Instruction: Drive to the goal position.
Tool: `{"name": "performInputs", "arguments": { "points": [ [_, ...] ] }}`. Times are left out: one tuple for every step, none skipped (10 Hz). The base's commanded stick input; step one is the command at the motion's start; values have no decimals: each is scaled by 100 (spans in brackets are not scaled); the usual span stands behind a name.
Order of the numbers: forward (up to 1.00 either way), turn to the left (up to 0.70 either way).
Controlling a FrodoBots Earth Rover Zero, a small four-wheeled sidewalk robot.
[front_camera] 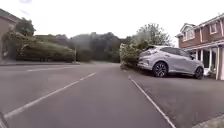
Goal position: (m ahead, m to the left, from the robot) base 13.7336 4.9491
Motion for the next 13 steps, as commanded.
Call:
{"name": "performInputs", "arguments": {
  "points": [
    [100,0],
    [100,0],
    [100,0],
    [100,0],
    [100,0],
    [100,0],
    [100,0],
    [100,0],
    [100,0],
    [100,0],
    [100,0],
    [100,0],
    [100,0]
  ]
}}
